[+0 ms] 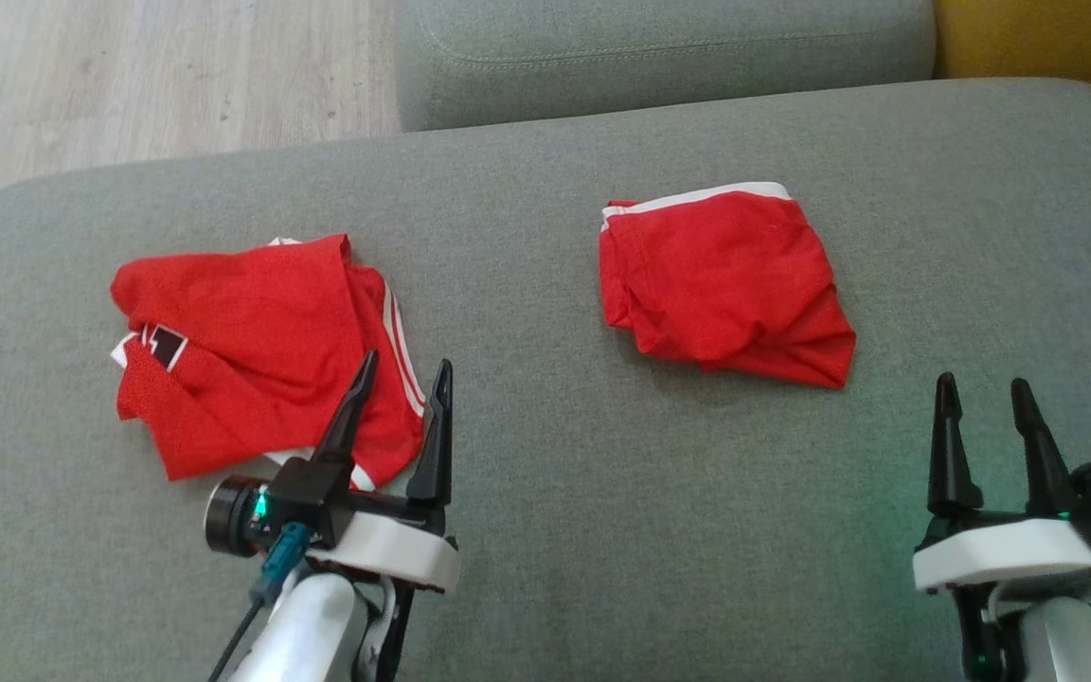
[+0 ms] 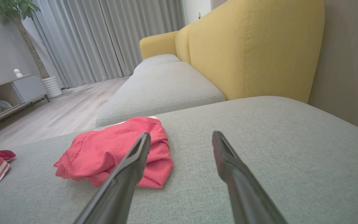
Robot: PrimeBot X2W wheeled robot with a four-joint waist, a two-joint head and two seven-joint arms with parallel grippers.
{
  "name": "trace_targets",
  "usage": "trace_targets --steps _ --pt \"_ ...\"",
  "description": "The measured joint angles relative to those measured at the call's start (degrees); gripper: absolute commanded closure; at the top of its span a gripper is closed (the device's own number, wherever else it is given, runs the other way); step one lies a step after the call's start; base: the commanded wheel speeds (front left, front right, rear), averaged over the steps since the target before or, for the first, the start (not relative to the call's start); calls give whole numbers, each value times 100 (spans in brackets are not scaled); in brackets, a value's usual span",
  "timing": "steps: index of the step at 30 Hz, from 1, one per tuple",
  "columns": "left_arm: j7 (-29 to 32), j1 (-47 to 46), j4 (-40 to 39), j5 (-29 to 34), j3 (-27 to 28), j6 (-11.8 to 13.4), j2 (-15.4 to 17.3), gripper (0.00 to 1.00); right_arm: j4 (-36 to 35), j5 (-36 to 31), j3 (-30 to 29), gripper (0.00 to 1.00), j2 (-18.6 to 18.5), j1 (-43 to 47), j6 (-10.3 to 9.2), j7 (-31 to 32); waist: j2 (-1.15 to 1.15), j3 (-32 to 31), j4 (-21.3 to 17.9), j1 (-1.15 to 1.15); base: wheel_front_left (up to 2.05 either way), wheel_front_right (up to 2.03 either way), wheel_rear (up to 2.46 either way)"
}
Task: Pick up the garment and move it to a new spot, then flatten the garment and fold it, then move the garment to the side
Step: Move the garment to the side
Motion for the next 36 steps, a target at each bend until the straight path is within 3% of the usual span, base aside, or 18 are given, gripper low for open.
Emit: trace_targets --steps 15,22,27,36 --pt "0 8 9 201 121 -120 -81 0 -92 -70 -54 0 0 -44 0 1 0 105 93 0 0 0 0" --pt "0 -97 -42 304 120 -177 -96 0 8 -249 -169 0 -2 -868 0 426 0 454 212 1 0 0 0" --pt "0 -354 -42 352 112 -270 -125 0 560 -415 -258 0 -4 -1735 0 1004 0 776 375 1 0 0 0" --pt "0 -564 -3 353 93 -326 -179 0 2173 -743 -851 0 -178 -2763 0 1767 0 1200 756 2 0 0 0"
